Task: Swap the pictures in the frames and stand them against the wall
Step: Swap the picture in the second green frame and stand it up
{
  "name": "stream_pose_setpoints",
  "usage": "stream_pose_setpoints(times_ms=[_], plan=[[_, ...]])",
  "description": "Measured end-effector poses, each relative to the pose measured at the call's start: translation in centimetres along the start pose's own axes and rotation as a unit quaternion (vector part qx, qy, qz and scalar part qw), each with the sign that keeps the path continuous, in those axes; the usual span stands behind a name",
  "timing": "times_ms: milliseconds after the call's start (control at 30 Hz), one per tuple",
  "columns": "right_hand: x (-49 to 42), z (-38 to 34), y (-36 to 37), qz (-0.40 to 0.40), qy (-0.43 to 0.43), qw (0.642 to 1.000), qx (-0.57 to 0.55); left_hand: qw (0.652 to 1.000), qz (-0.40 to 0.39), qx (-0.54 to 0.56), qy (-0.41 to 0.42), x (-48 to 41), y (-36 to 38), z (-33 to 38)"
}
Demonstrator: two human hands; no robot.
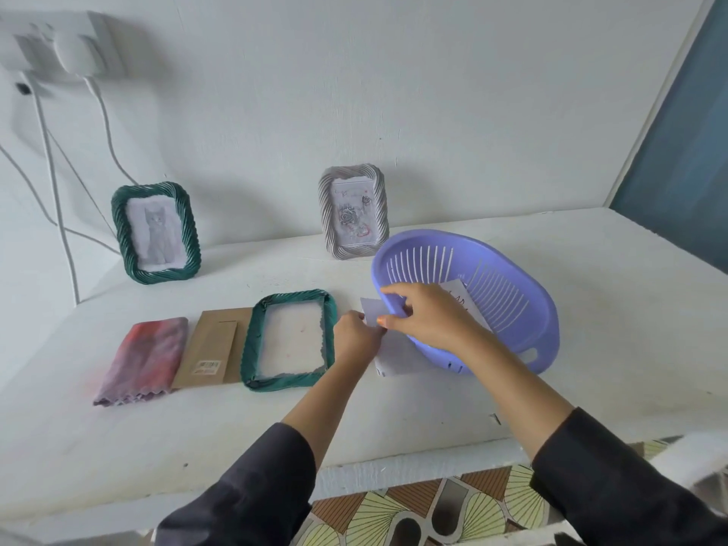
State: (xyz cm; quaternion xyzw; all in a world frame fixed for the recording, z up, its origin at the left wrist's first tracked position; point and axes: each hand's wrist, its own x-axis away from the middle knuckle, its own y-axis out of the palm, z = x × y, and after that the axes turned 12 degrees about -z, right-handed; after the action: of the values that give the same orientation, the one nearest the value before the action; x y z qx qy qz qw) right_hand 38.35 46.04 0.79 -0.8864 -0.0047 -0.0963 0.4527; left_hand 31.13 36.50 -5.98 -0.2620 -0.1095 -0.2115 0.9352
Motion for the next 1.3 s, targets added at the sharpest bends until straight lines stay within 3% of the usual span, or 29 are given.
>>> stream_pose_setpoints(times_ms=[67, 167, 267, 333, 467, 700, 1033, 1200, 1300], plan=[[0.0, 0.7, -0.9, 0.006, 0.031, 0.999, -0.045, 0.998, 0.039, -0.043, 0.018, 0.6, -0.2, 0.7], [-0.3, 3.1, -3.2, 0.075, 0.125, 0.989, -0.018, 0.995, 0.066, 0.004, 0.072, 0.9, -1.0, 2.5], [-0.7, 5.5, -4.7, 0.002, 0.246, 0.967, 0.073, 0.990, 0.032, 0.072, 0.116, 0.8, -1.5, 4.0], [-1.4, 6.5, -4.4, -0.075, 0.291, 0.948, 0.102, 0.991, -0.016, 0.051, 0.123, 0.9, -1.5, 4.5], [-2.4, 7.3, -3.3, -0.133, 0.311, 0.935, 0.110, 0.991, -0.039, 0.033, 0.121, 0.7, -1.0, 4.3], [-2.3, 7.4, -3.4, -0.109, 0.342, 0.921, 0.150, 0.991, -0.041, 0.050, 0.121, 0.7, -0.9, 4.4], [-1.1, 6.6, -4.0, 0.022, 0.299, 0.940, 0.159, 0.992, -0.033, 0.035, 0.117, 1.1, -0.8, 4.9], [0.9, 3.6, -5.6, 0.173, 0.152, 0.969, 0.092, 0.981, 0.075, 0.017, 0.178, 2.3, -0.9, 5.5], [2.3, -0.4, -5.4, 0.234, 0.038, 0.967, 0.092, 0.967, 0.020, 0.158, 0.197, 4.2, -1.7, 7.0]])
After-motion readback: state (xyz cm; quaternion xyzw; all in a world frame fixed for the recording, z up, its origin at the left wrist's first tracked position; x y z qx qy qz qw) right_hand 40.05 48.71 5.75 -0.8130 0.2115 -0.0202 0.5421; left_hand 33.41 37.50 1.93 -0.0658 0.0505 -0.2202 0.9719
